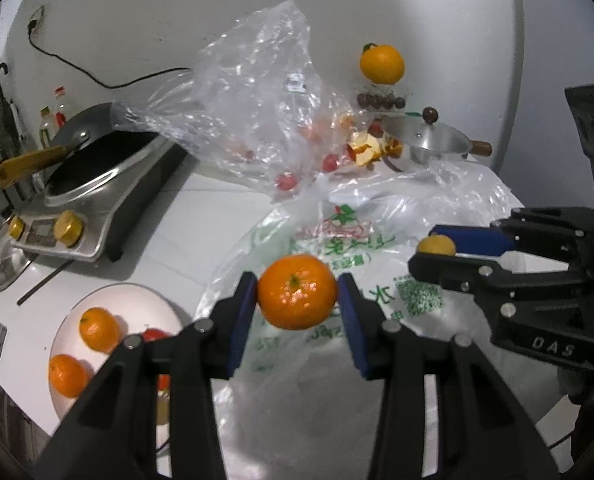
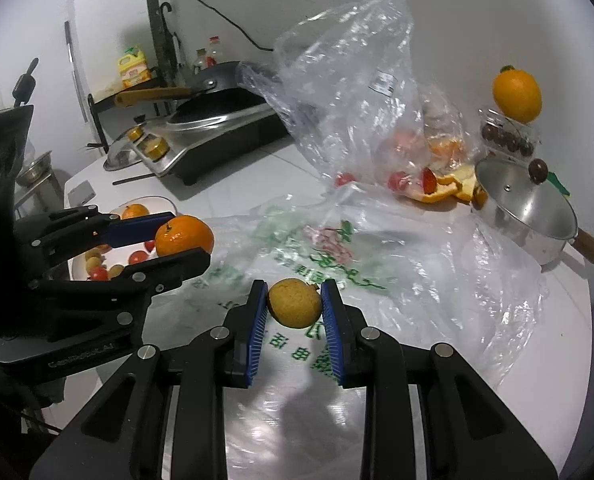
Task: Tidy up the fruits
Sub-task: 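Carry the mandarin and the yellow fruit over the white plate with both tools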
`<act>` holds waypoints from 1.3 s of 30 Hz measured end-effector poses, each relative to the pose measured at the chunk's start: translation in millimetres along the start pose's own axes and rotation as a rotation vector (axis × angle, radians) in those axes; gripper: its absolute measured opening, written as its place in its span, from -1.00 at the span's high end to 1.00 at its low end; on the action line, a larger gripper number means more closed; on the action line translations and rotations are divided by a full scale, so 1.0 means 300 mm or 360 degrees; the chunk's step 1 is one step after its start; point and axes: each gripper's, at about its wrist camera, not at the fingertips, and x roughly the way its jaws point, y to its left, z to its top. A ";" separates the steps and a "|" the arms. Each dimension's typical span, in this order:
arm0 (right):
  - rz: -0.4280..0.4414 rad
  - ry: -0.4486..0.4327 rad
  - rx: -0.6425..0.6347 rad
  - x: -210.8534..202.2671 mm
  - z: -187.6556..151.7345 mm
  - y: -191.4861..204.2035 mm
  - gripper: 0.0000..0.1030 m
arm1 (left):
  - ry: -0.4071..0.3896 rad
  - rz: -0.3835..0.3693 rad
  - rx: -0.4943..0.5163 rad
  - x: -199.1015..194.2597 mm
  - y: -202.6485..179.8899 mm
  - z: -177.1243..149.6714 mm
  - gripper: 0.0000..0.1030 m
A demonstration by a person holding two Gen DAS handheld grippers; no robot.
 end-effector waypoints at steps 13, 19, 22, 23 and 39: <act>0.0027 -0.0008 -0.0089 -0.022 0.018 0.141 0.43 | -0.0018 0.0052 -0.0060 -0.114 0.103 -0.078 0.17; 0.0052 0.0005 -0.0133 -0.018 0.023 0.203 0.43 | -0.0021 0.0070 -0.0111 -0.158 0.154 -0.121 0.17; 0.0064 0.0017 -0.0158 -0.009 0.027 0.237 0.43 | -0.0025 0.0086 -0.0130 -0.179 0.176 -0.141 0.17; 0.0067 0.0019 -0.0167 -0.006 0.029 0.245 0.43 | -0.0026 0.0090 -0.0136 -0.184 0.183 -0.147 0.17; 0.0117 0.0074 -0.0265 0.079 0.063 0.365 0.43 | 0.0002 0.0177 -0.0242 -0.195 0.334 -0.220 0.17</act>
